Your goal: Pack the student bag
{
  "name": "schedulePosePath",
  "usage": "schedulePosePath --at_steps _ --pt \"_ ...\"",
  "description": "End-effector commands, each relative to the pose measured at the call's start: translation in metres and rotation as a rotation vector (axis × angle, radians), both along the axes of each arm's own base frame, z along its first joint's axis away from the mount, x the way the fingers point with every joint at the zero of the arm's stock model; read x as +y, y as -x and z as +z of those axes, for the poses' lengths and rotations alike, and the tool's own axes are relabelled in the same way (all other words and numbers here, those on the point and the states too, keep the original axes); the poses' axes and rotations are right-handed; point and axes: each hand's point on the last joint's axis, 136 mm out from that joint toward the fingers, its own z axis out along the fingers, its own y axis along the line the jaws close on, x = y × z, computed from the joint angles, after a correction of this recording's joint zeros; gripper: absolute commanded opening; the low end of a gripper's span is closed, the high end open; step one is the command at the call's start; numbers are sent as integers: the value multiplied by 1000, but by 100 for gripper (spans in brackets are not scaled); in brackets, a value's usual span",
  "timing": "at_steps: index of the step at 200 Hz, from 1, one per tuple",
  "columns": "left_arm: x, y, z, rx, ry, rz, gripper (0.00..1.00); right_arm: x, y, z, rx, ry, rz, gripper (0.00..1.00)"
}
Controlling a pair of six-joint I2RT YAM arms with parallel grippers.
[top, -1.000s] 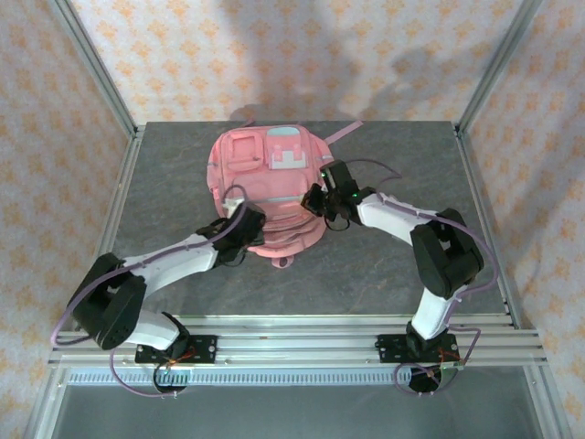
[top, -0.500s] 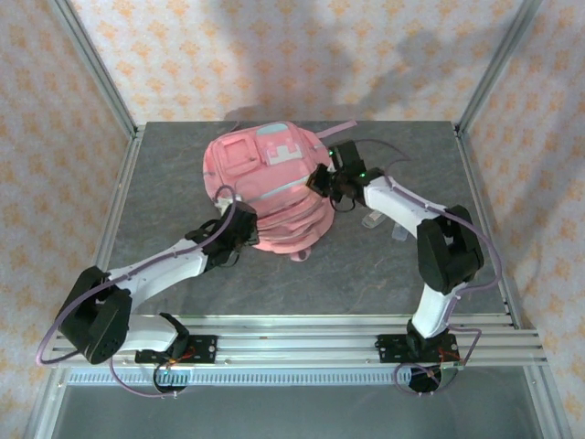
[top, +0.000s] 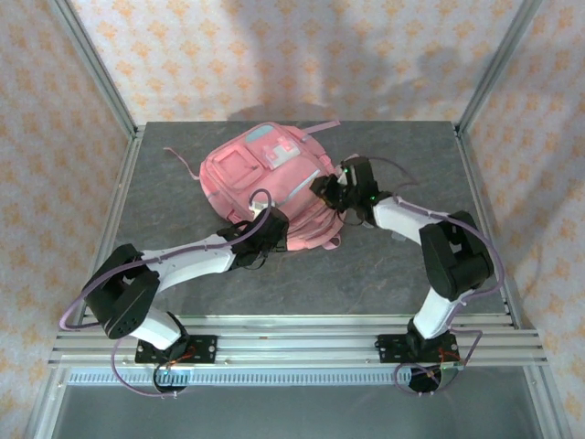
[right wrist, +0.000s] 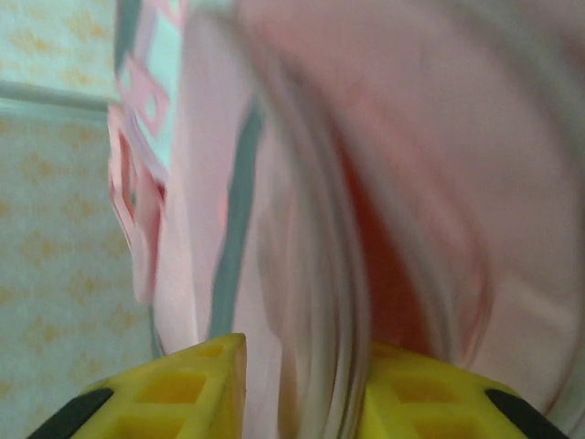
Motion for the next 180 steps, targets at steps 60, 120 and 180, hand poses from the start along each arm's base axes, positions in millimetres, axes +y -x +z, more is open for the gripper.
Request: schedulePosePath --at_steps 60,120,180 --pt "24 6 -8 6 -53 65 0 40 11 28 -105 -97 68 0" --pt "121 -1 -9 15 -145 284 0 29 5 31 -116 -65 18 0" --pt "113 -7 33 -85 -144 255 58 39 1 52 -165 -90 61 1"
